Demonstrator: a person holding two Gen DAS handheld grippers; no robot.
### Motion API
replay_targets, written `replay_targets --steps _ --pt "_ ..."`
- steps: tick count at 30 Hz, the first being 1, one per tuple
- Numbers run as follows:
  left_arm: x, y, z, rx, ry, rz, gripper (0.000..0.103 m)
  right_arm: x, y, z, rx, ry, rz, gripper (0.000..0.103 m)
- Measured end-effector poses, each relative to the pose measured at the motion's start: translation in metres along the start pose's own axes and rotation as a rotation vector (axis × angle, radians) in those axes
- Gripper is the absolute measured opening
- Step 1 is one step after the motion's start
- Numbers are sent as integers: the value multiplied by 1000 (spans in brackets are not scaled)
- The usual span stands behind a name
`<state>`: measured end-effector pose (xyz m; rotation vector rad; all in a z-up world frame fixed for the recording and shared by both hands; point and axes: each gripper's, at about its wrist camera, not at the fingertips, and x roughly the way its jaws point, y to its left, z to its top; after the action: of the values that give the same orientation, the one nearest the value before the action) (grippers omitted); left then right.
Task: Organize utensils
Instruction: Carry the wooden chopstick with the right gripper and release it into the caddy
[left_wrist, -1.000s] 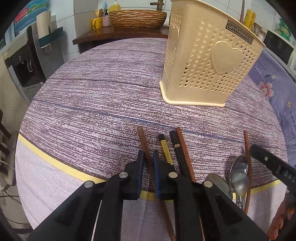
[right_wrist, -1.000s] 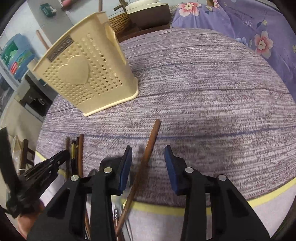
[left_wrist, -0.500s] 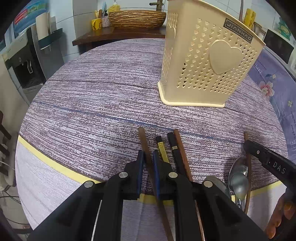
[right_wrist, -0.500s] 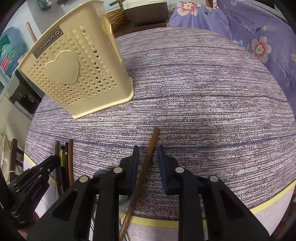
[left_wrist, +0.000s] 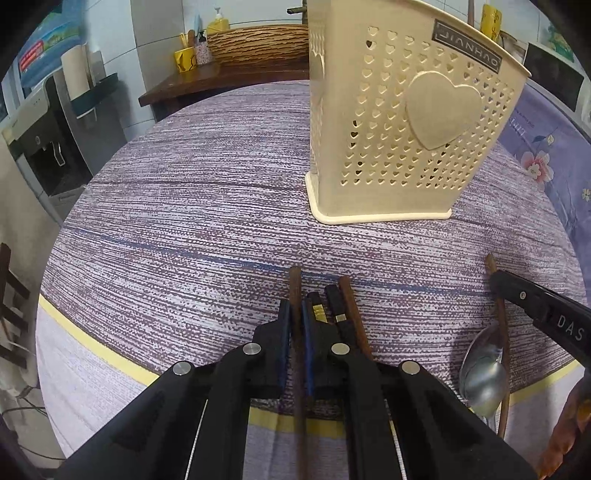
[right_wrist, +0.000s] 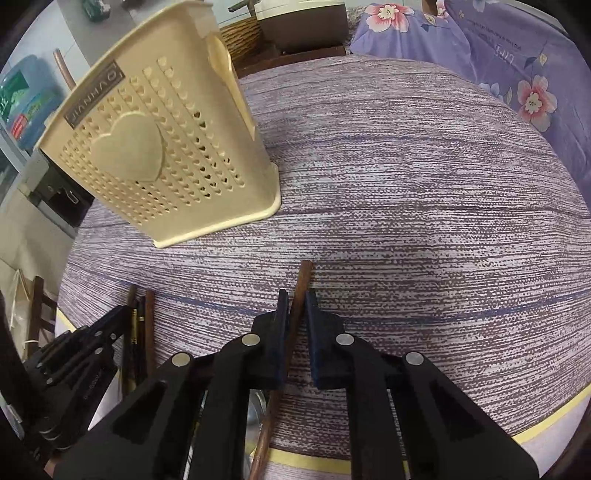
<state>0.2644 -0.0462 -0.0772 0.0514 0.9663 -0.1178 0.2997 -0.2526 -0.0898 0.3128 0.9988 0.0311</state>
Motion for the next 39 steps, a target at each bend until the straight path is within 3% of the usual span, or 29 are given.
replay_targets --steps 6,14,20,34,39 --pt "-22 11 4 -46 -73 -62 8 -32 -3 8 -20 -73 94 8" --pt "-104 31 12 -64 -263 -145 8 -111 5 5 -127 -249 143 8" --pt "-156 45 19 -74 -395 -160 8 -170 2 11 -180 -379 153 8" --pt "-198 47 39 -55 -502 -164 8 -201 5 23 -210 -436 160 8" --pt "-241 45 81 -59 -600 -194 8 -232 28 65 -224 -530 179 8"
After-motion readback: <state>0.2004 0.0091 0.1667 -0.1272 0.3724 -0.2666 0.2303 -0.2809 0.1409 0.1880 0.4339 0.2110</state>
